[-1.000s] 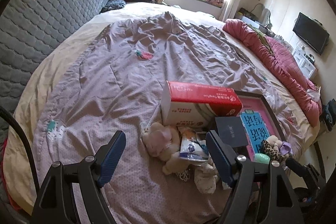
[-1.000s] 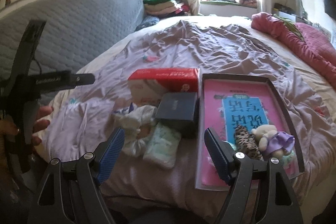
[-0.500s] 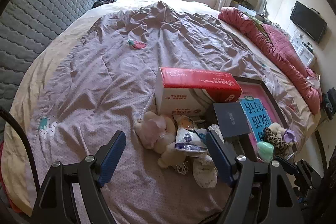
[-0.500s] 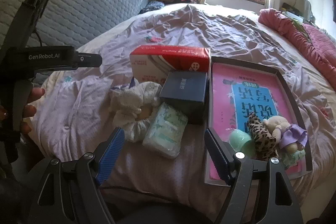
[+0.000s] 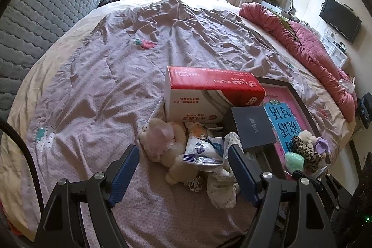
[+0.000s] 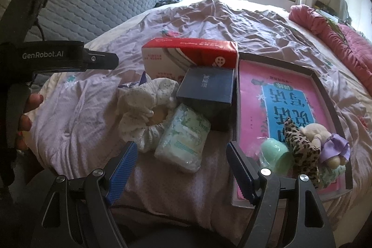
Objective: Organize soft objects
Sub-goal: 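Grasp the white snack packet with the left tool while the right tool grasps a diaper pack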
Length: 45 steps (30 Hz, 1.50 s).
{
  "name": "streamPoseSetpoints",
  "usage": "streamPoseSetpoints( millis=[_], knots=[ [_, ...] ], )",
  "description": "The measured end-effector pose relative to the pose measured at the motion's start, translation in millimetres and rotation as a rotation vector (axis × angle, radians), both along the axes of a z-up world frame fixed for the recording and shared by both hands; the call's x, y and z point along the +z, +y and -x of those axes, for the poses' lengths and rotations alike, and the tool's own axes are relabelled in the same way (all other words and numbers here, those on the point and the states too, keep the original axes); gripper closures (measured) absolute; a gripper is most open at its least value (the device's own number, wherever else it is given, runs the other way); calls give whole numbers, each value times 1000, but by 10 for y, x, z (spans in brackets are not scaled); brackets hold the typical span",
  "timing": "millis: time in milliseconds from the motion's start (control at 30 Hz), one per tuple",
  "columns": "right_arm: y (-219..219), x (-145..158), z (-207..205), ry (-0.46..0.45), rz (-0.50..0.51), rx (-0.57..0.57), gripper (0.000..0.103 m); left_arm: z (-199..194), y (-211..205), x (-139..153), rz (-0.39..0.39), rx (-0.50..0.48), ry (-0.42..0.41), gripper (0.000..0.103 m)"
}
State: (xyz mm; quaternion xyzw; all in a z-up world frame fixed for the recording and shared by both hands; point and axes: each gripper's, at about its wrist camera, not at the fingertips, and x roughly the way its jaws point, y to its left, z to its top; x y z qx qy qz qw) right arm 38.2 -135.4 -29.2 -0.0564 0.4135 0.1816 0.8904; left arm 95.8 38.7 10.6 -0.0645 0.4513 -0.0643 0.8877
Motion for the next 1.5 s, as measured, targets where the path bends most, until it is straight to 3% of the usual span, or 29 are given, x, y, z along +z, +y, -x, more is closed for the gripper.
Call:
streamPoseSetpoints(
  millis=[167, 767, 933, 1067, 1167, 1233, 1333, 1500],
  knots=[
    [56, -95, -46, 11, 26, 19, 23, -31, 10, -80, 40, -4, 13, 25],
    [45, -286, -242, 50, 41, 29, 23, -234, 25, -354, 52, -6, 65, 25],
    [157, -330, -258, 32, 114, 67, 24, -292, -126, -449, -13, -31, 75, 25],
    [198, -361, -265, 8, 157, 80, 24, -316, -186, -478, 3, -56, 82, 25],
    [165, -379, -289, 11, 143, 89, 37, -338, -253, -483, 0, -80, 81, 26],
    [141, -391, -308, 11, 152, 79, 40, -344, -316, -492, -1, -104, 84, 28],
    [62, -393, -328, 0, 183, 50, 56, -361, -379, -500, 5, -124, 85, 32],
    [-7, -420, -392, 14, 160, 37, 64, -424, -425, -540, 50, -128, 97, 39]
  ],
)
